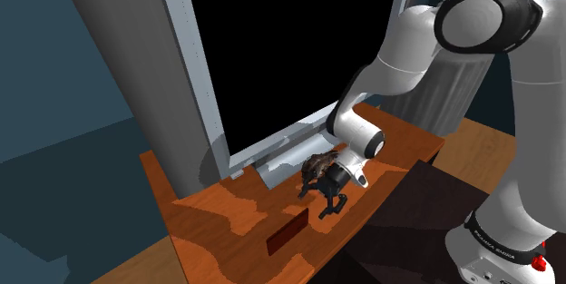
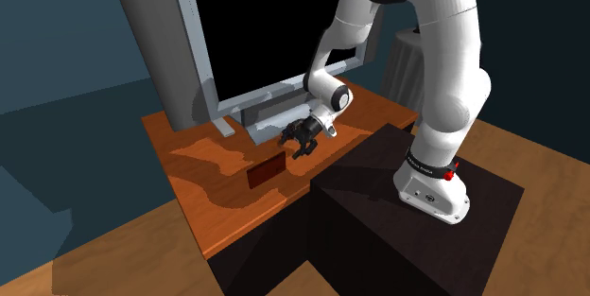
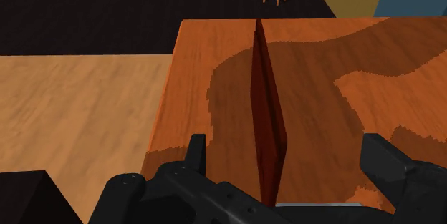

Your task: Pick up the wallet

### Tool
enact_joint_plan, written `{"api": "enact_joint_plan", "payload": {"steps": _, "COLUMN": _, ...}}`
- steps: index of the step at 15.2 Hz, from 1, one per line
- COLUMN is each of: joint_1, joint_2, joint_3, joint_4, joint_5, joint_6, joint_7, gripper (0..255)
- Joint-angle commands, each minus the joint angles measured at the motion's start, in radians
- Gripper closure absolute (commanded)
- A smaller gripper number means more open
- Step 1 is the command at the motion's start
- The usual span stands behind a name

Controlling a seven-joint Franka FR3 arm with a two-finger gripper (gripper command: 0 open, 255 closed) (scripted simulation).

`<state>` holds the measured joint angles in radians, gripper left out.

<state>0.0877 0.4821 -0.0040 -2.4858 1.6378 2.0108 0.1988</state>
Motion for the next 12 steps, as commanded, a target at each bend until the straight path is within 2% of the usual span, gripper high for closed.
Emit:
{"api": "enact_joint_plan", "payload": {"steps": 1, "joint_1": 0.0, "joint_2": 0.033, "joint_3": 0.002, "joint_4": 0.016, "joint_5": 0.01, "joint_6": -0.001, "joint_7": -0.019, "gripper": 0}}
{"api": "enact_joint_plan", "payload": {"steps": 3, "joint_1": -0.001, "joint_2": 0.043, "joint_3": 0.002, "joint_4": 0.021, "joint_5": 0.012, "joint_6": -0.001, "joint_7": -0.025, "gripper": 0}}
{"api": "enact_joint_plan", "payload": {"steps": 4, "joint_1": -0.001, "joint_2": 0.044, "joint_3": 0.002, "joint_4": 0.022, "joint_5": 0.012, "joint_6": -0.001, "joint_7": -0.024, "gripper": 255}}
{"api": "enact_joint_plan", "payload": {"steps": 12, "joint_1": -0.001, "joint_2": 0.045, "joint_3": 0.002, "joint_4": 0.021, "joint_5": 0.013, "joint_6": -0.001, "joint_7": -0.027, "gripper": 255}}
